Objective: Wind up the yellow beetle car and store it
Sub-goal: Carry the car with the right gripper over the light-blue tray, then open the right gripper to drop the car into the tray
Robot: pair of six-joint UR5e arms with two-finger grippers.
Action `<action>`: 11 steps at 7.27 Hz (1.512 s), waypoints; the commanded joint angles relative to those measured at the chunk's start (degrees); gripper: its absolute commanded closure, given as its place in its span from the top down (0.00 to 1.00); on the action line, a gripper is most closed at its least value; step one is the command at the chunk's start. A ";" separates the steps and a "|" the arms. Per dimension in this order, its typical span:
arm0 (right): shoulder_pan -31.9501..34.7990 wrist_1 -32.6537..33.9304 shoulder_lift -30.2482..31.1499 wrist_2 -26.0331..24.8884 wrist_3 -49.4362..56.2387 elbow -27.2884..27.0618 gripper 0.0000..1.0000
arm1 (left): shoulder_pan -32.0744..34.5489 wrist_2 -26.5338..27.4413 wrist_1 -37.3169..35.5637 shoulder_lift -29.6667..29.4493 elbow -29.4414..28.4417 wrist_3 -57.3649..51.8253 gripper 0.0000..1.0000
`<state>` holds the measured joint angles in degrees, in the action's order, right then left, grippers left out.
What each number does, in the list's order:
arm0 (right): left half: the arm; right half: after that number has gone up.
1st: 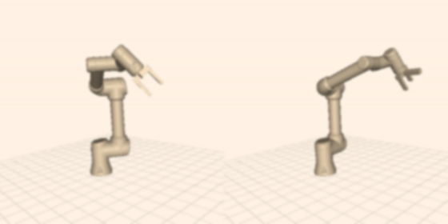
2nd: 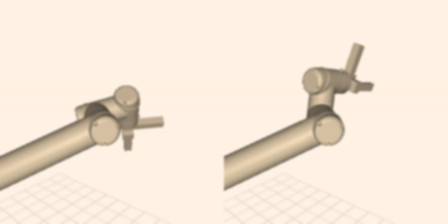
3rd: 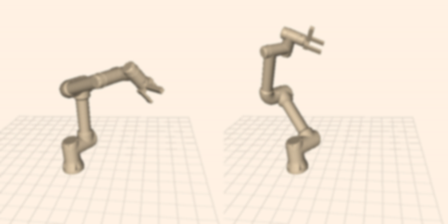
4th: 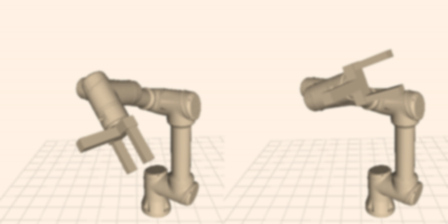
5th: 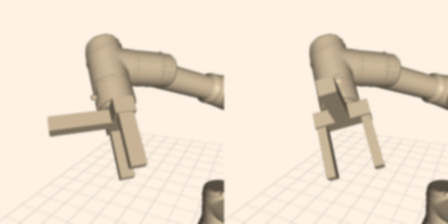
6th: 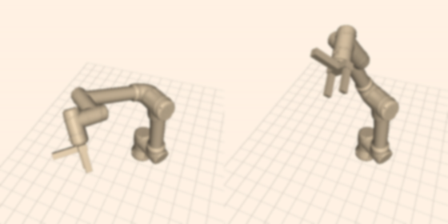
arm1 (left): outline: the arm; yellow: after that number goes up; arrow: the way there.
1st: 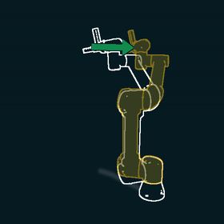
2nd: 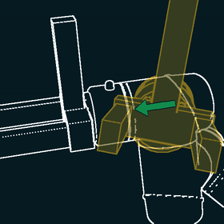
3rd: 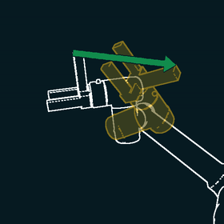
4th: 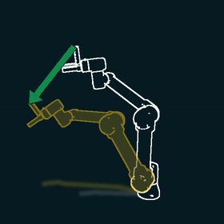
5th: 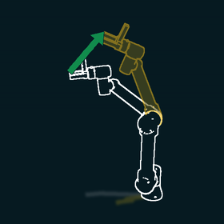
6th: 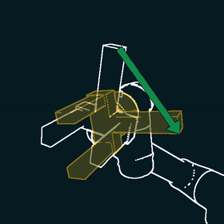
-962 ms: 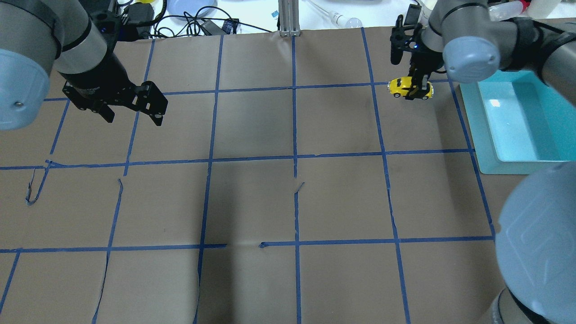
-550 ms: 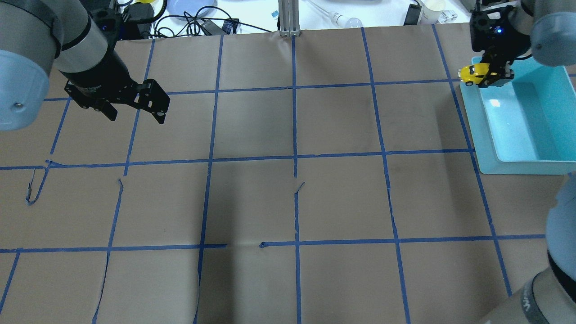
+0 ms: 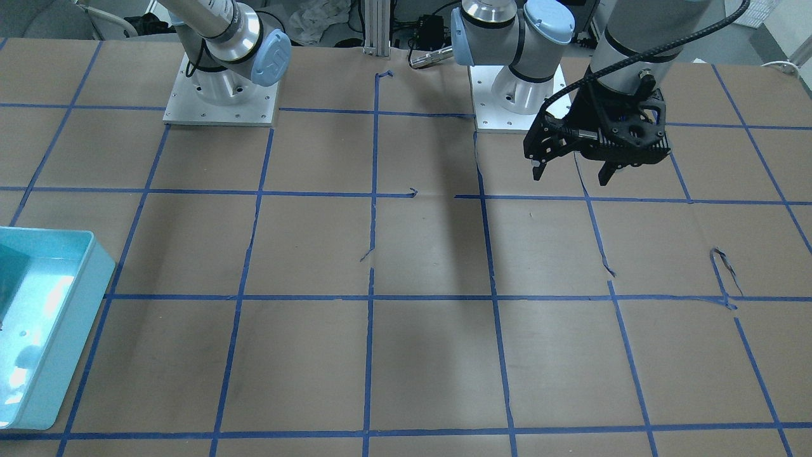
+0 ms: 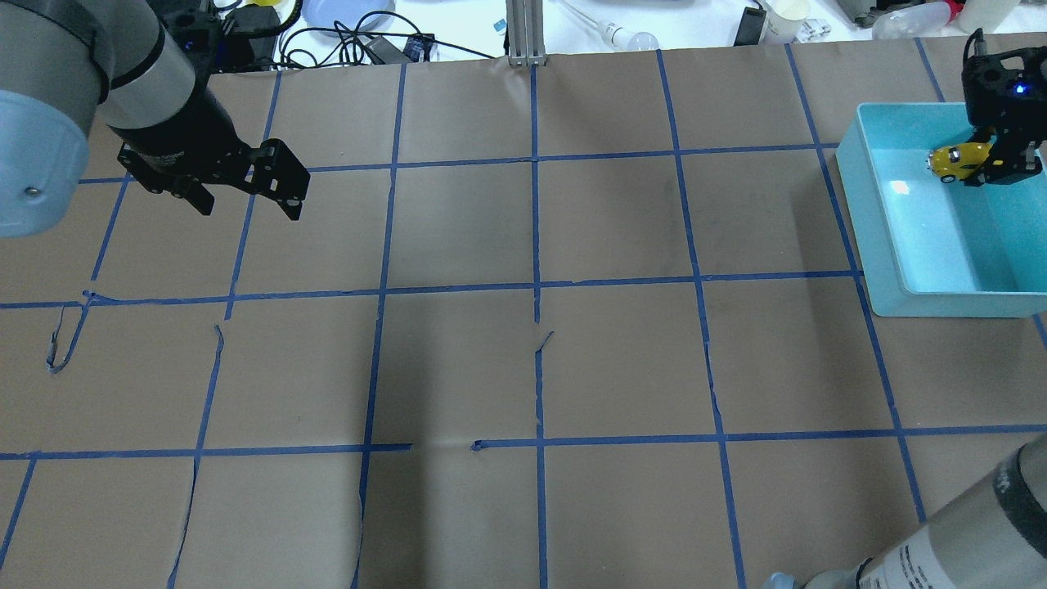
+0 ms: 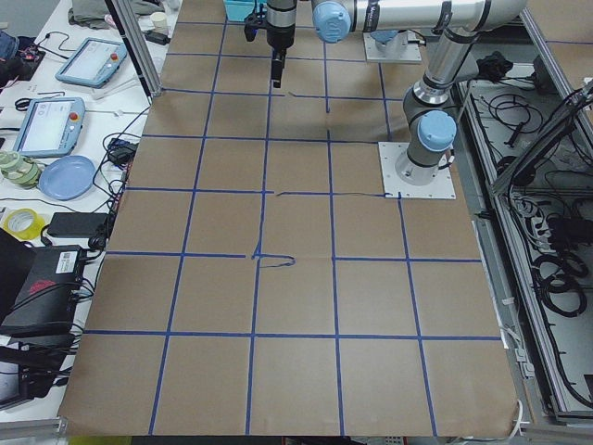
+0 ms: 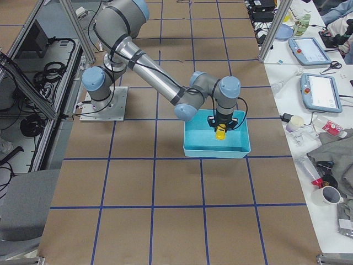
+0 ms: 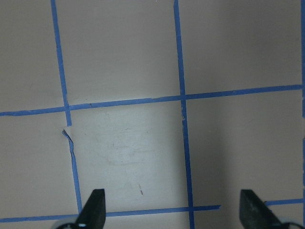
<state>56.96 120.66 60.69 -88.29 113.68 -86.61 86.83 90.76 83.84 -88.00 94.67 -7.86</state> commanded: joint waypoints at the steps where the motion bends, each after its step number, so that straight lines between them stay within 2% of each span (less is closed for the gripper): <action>1: -0.27 2.90 -1.62 2.41 0.67 -1.80 0.09 | 0.00 -0.41 -0.60 0.11 0.16 0.04 1.00; 2: -0.27 5.79 -3.11 2.42 3.11 -2.68 0.13 | 0.00 -0.33 -0.61 0.02 0.16 -0.48 1.00; 3: -0.35 6.16 -3.73 3.11 4.87 -3.38 0.27 | -0.43 -0.93 -0.87 0.28 0.16 0.47 1.00; 4: -0.35 5.56 -3.82 3.29 4.71 -3.82 0.87 | -0.17 -1.03 -0.96 0.29 0.08 0.66 1.00; 5: -0.09 4.94 -3.13 3.21 4.36 -4.52 0.95 | -0.17 -0.94 -0.87 0.29 0.16 0.74 1.00; 6: 0.95 3.02 0.18 2.42 3.93 -4.18 1.00 | -0.17 -0.85 -0.96 0.11 0.16 0.48 1.00; 7: 3.14 -1.78 4.48 2.24 2.01 -3.92 1.00 | -0.17 -0.85 -0.96 0.28 0.16 0.39 1.00; 9: 10.24 -8.64 10.56 2.33 -15.22 -3.74 1.00 | -0.17 -0.76 -0.96 -0.06 0.16 1.26 1.00; 10: 16.37 -11.82 13.46 2.33 -19.85 -3.57 0.99 | -0.17 -0.76 -0.96 -0.06 0.16 0.84 1.00; 11: 20.61 -15.33 16.01 3.72 -32.34 -3.56 0.98 | -0.17 -0.76 -0.96 0.02 0.16 0.83 1.00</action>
<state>71.58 109.82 73.24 -85.63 94.08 -90.27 86.66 89.99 82.89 -87.99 94.83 -7.02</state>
